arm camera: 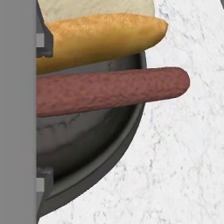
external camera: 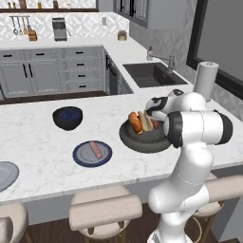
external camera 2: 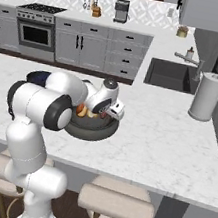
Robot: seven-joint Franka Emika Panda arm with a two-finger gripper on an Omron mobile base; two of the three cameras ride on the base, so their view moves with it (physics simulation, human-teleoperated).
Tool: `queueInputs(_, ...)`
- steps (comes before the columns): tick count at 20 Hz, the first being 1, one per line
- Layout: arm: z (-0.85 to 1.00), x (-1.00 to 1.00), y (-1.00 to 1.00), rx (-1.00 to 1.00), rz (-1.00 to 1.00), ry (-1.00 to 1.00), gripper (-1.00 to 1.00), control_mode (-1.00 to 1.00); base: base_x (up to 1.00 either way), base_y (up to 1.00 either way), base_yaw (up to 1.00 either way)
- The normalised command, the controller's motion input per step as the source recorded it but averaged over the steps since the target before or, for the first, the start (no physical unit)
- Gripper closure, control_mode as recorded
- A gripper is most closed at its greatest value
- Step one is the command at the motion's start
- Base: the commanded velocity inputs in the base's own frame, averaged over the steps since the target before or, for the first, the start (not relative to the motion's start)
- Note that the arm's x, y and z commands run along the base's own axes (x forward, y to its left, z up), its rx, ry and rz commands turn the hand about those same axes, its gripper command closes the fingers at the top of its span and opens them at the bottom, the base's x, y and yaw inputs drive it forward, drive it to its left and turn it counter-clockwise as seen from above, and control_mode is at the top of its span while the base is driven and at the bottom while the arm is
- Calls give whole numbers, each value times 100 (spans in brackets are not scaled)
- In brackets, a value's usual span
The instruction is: Place one bun and one sausage from the bowl on each plate.
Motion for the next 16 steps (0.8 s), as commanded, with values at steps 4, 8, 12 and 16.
queueInputs(4,-21,0,23,0,0,1,-100,-100,0,0,0)
queueInputs(8,-27,0,12,0,0,2,-100,-100,0,0,0)
queueInputs(12,-16,0,1,12,-8,0,-100,-100,0,0,0)
queueInputs(16,0,9,-2,11,-14,0,-100,-100,0,0,0)
